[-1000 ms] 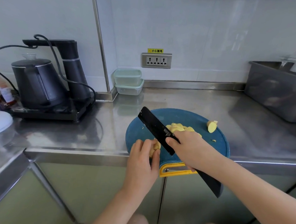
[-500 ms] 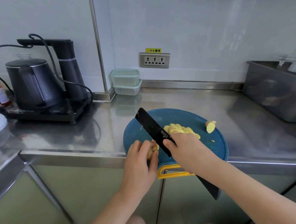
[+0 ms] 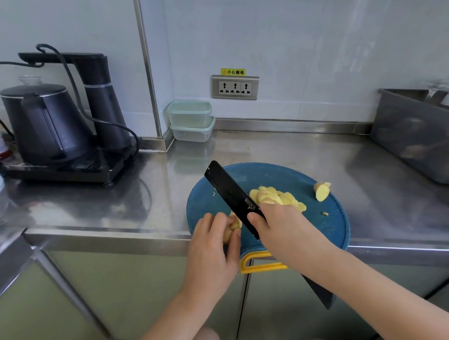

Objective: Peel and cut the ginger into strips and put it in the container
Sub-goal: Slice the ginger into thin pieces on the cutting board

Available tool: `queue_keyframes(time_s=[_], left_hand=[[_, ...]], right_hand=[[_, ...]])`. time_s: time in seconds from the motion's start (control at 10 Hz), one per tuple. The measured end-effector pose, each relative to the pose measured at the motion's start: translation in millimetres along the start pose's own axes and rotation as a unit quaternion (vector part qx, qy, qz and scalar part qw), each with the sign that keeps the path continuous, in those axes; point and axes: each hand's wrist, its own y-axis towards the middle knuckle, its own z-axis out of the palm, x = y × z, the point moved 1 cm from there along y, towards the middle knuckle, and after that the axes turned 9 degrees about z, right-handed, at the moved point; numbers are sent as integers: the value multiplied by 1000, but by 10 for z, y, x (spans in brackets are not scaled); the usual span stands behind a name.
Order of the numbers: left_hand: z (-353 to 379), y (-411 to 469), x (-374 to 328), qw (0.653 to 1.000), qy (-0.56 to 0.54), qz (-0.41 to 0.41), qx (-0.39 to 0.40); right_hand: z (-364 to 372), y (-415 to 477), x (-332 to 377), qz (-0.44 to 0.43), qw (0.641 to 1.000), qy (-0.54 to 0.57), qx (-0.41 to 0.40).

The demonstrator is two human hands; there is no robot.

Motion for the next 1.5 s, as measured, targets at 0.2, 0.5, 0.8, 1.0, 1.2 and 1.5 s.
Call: queue_keyframes(time_s=[0.2, 0.5, 0.8, 1.0, 1.2, 1.5], left_hand=[[7, -21, 27, 1000, -1, 4, 3], [33, -28, 43, 1000, 0, 10, -8], [0, -15, 28, 1000, -5, 8, 0], [-11, -12, 34, 1000, -5, 8, 3], [-1, -26, 21, 1000, -6, 18, -11], [27, -26, 43, 1000, 3, 2, -9]], right_hand=[[-88, 67, 48, 9, 998, -38, 49], [-132, 248, 97, 38, 992, -3, 119], [-107, 215, 102, 23, 995, 22, 90], [-151, -128, -86, 59, 988, 48, 137], [-120, -14, -23, 48, 991, -14, 123], [-139, 378, 272, 9, 995, -21, 102]])
